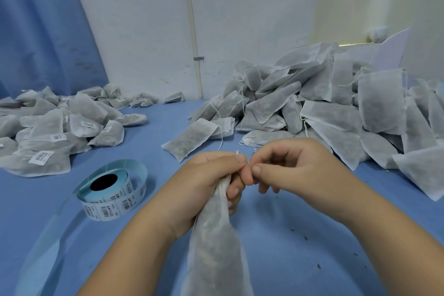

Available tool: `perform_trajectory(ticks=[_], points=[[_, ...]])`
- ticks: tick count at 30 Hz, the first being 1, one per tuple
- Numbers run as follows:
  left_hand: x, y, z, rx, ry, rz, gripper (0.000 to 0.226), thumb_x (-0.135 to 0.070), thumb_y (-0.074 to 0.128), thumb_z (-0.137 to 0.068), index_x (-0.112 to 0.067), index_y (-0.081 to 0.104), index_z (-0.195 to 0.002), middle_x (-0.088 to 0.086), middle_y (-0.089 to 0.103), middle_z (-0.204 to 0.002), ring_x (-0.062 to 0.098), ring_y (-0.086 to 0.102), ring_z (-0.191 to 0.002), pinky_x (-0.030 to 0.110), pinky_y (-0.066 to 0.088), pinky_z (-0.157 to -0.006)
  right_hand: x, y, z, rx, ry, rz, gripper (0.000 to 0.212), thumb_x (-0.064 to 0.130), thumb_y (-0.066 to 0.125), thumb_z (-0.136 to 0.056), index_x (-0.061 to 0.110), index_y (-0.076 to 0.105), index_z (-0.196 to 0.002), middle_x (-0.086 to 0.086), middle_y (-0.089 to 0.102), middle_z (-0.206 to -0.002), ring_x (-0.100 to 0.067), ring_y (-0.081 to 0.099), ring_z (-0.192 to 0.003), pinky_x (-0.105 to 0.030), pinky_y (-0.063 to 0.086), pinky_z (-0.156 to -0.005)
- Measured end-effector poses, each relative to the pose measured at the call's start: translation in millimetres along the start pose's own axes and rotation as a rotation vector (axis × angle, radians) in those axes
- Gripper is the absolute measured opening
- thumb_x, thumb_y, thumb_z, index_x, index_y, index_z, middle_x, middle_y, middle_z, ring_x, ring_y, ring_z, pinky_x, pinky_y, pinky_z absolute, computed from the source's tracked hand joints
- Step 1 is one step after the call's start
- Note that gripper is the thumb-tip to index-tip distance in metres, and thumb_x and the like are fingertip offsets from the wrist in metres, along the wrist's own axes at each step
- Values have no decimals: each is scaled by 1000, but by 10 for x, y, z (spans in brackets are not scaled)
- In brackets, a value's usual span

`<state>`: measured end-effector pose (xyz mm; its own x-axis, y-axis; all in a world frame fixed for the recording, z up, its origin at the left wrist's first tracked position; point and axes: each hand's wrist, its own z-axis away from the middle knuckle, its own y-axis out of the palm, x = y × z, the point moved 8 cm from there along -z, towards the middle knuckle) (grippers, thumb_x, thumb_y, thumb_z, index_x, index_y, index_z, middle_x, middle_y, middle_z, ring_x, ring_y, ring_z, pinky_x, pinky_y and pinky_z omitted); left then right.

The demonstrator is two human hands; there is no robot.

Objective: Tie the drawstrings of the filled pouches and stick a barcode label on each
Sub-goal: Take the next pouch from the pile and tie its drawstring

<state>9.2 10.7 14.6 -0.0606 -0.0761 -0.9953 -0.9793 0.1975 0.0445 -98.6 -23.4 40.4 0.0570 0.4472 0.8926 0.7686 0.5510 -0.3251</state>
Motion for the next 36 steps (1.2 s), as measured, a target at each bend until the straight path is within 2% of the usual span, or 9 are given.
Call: perform_trajectory(ticks=[3, 7, 9, 12, 22, 25, 29, 33, 36], points=[[7, 5, 16, 12, -23, -21, 31, -28, 56, -84, -13, 62, -57, 3, 43, -50, 15, 37, -43, 23, 33, -46, -10, 18, 4, 20, 10, 13, 6, 19, 68, -75, 17, 71, -71, -3, 71, -73, -9, 65, -63, -18, 47, -58], [43, 2, 19, 18, -61, -87, 32, -29, 56, -83, -13, 60, -56, 5, 43, -51, 14, 40, -44, 23, 37, -46, -47, 40, -12, 44, 7, 43, 19, 1, 67, -83, 15, 68, -70, -5, 69, -70, -10, 64, -60, -17, 47, -57], [68, 18, 25, 44, -87, -100, 33, -30, 55, -84, -14, 59, -55, 5, 43, -52, 14, 40, -45, 23, 37, -46, -74, 80, -19, 82, 23, 46, 14, 6, 69, -80, 16, 66, -70, -5, 67, -67, -9, 63, -60, -19, 47, -57], [96, 18, 29, 57, -119, -93, 32, -29, 55, -84, -14, 60, -56, 5, 44, -53, 14, 40, -46, 22, 37, -45, -103, 132, -29, 96, 46, 14, 5, 16, 63, -71, 20, 64, -67, -17, 68, -75, -10, 62, -61, -22, 47, -57], [118, 3, 83, 136, -210, -29, 26, -29, 58, -85, -13, 69, -68, 2, 50, -59, 11, 44, -46, 21, 39, -45, -122, 242, -48, 144, 60, -108, 19, 10, 52, -68, 26, 60, -61, -37, 59, -83, -19, 51, -62, -29, 43, -60], [134, -1, 81, 136, -230, 5, 25, -29, 59, -84, -13, 72, -71, 2, 52, -61, 10, 46, -46, 20, 40, -45, -141, 252, -48, 174, 53, -129, 20, 10, 51, -69, 26, 59, -61, -31, 60, -78, -18, 51, -59, -28, 43, -59], [171, -30, 78, 123, -276, 10, 22, -32, 62, -83, -16, 76, -75, 0, 58, -62, 10, 49, -49, 20, 43, -48, -194, 256, -53, 222, 56, -174, 24, 7, 50, -69, 27, 60, -60, 1, 63, -69, -14, 51, -58, -23, 43, -56], [198, -55, 68, 79, -300, 13, 17, -31, 68, -79, -17, 77, -75, -1, 62, -64, 8, 53, -49, 18, 45, -49, -269, 249, -70, 229, 87, -184, 23, 8, 50, -68, 26, 59, -60, 0, 61, -67, -15, 50, -58, -23, 41, -56], [187, -86, 49, 11, -278, 4, 11, -27, 80, -73, -17, 78, -72, -1, 65, -66, 6, 57, -49, 17, 46, -49, -314, 227, -78, 205, 108, -174, 22, 8, 49, -66, 26, 59, -58, 1, 56, -61, -15, 48, -56, -23, 40, -54]])
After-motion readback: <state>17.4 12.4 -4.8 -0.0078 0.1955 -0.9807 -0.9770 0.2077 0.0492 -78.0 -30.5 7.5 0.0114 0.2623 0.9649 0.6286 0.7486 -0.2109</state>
